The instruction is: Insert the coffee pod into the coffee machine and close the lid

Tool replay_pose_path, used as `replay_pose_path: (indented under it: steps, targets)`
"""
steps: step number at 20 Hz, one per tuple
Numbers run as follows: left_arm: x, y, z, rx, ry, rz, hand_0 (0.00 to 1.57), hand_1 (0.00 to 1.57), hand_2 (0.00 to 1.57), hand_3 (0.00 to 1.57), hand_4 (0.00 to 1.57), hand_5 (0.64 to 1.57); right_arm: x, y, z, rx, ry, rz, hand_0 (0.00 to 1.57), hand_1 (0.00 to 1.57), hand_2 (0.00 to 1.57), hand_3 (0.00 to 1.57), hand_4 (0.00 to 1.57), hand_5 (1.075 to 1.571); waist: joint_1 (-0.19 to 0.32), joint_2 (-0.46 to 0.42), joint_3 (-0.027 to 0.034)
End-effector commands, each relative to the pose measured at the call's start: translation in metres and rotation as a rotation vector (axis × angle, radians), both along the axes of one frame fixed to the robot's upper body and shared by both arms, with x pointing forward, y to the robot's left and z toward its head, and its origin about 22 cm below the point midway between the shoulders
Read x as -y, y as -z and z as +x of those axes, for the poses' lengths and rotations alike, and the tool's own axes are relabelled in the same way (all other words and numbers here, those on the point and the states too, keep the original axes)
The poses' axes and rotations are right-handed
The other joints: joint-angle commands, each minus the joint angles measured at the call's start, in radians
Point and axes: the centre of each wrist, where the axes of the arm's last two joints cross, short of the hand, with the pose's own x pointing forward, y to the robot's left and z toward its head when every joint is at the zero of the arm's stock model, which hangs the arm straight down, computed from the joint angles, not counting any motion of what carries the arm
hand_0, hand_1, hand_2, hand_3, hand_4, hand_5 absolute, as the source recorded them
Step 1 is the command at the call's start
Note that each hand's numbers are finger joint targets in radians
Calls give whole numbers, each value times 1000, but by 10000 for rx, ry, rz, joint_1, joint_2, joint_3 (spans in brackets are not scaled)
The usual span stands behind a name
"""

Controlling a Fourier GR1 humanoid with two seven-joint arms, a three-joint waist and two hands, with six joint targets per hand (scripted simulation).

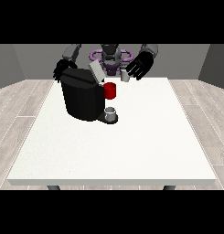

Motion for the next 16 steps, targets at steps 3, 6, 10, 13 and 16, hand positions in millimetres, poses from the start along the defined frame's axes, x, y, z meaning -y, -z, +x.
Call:
replay_pose_path:
  steps: [3,6,10,13,16]
  targets:
    - [-7,-30,3,552,36,-27,1282,1282,1332,1269,479,1571,8,-9,2,362,233,-63,0,0,0,0,549,1571,-340,458,1]
    - [16,-36,9,438,37,-33,1284,1284,1340,1276,519,1571,4,-20,9,683,39,-195,0,0,0,0,520,1571,-398,523,2]
    - [0,-78,9,1204,-318,156,1281,1281,1306,1226,501,1571,-16,-37,16,990,-79,-94,0,0,0,0,526,1571,-665,1100,1]
    - [14,-55,12,929,-224,28,1277,1277,1303,1236,488,1571,-25,-29,8,818,1,-98,0,0,0,0,481,1571,-681,918,0]
    - [6,-56,11,980,-297,192,1314,1314,1328,1230,493,1571,2,-43,16,1014,13,-114,0,0,0,0,514,1571,-696,1132,2]
